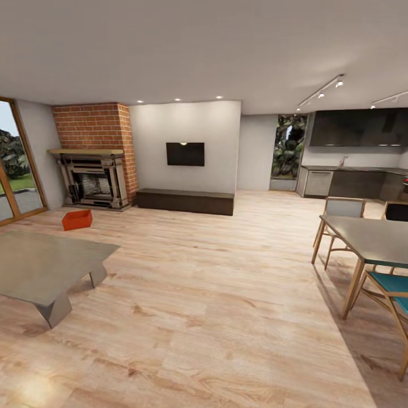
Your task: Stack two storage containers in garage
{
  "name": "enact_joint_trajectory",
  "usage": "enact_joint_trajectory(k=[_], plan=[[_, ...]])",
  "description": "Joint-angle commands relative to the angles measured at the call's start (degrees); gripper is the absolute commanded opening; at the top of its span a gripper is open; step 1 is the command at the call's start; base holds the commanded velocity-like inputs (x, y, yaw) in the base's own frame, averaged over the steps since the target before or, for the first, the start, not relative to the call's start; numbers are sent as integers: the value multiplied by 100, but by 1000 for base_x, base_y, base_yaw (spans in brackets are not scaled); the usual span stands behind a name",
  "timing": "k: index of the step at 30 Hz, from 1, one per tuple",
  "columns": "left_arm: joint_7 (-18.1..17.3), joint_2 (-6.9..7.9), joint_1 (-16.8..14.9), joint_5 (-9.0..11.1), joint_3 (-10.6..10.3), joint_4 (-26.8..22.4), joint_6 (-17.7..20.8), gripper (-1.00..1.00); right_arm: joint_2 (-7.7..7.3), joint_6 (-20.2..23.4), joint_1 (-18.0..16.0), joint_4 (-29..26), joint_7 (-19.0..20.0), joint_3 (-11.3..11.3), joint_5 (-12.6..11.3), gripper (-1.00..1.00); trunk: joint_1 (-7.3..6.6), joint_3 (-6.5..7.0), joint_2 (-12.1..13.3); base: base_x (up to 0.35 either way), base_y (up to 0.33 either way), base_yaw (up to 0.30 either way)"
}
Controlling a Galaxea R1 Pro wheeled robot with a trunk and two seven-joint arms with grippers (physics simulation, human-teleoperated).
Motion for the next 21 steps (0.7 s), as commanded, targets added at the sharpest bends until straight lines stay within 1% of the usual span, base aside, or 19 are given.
enact_joint_trajectory(k=[1, 21], plan=[[5, -1, -4, 7, 28, 4, -19, 100, 3, -23, -6, 13, -5, 46, -30, 100, 4, -8, -6, 323, 0, 0], [5, -9, -4, 5, 28, 4, -31, 100, 3, -23, -6, 13, -5, 46, -29, 100, 4, -8, -6, 323, 0, 0]])
